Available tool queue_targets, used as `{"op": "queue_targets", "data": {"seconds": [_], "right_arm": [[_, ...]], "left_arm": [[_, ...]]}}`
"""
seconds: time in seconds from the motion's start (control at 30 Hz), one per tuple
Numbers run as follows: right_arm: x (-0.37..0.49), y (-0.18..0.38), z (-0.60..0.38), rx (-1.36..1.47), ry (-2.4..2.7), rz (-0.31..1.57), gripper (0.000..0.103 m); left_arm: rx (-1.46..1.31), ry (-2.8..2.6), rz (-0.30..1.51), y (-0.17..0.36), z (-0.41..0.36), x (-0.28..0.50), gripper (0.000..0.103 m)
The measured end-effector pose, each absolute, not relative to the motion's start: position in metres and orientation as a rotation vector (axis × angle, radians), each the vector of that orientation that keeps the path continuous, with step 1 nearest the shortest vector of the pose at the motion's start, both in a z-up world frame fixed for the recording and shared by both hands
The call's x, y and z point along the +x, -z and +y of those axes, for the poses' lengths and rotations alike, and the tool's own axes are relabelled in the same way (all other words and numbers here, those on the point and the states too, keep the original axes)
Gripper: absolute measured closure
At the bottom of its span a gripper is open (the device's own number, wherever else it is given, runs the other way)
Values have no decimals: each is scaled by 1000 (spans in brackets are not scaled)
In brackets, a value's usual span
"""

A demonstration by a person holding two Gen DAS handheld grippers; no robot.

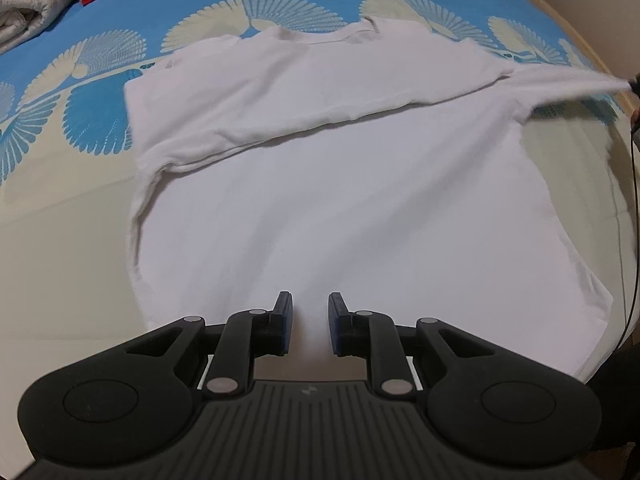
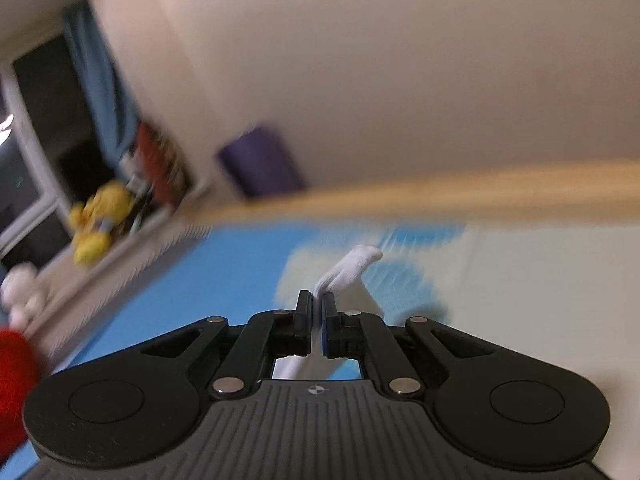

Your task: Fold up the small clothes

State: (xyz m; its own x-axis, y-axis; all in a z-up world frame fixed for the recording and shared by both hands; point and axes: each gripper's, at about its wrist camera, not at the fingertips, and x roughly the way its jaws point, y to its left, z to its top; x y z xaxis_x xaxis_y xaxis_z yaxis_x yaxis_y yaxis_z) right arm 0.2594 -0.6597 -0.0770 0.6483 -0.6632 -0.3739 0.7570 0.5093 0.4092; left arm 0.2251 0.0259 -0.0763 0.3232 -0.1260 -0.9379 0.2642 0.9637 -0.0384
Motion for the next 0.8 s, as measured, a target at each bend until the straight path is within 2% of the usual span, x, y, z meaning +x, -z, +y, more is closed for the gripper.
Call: {"op": "queue_targets", "data": {"seconds": [0.03, 0.07, 0.1, 0.13, 0.2, 0.27, 0.43, 0.6, 0.7, 0.8], "right_arm": [[264, 81, -660, 512, 993, 235, 94], [270, 88, -660, 448, 1108, 317, 79], [272, 101, -661, 433, 1179, 419, 69], [269, 109, -663, 475, 1174, 456, 66], [265, 114, -653, 515, 1161, 467, 66], [276, 103, -627, 431, 1066, 451, 66], [304, 68, -545, 462, 475, 393, 66], [340, 86, -466, 564, -21, 664, 67], [354, 111, -435, 560, -58, 834, 67], [358, 126, -418, 570, -19, 912, 67]], "left_arm": [[128, 254, 1218, 77, 27, 226, 82], [125, 251, 1219, 77, 28, 227, 82], [122, 250, 1218, 77, 29, 227, 82], [119, 249, 1216, 76, 28, 228, 82], [114, 254, 1207, 73, 28, 229, 82], [110, 261, 1194, 69, 27, 229, 82], [76, 239, 1139, 58, 32, 230, 82], [34, 159, 1040, 41, 49, 228, 82], [33, 125, 990, 33, 58, 226, 82], [18, 126, 951, 25, 63, 225, 82]]}}
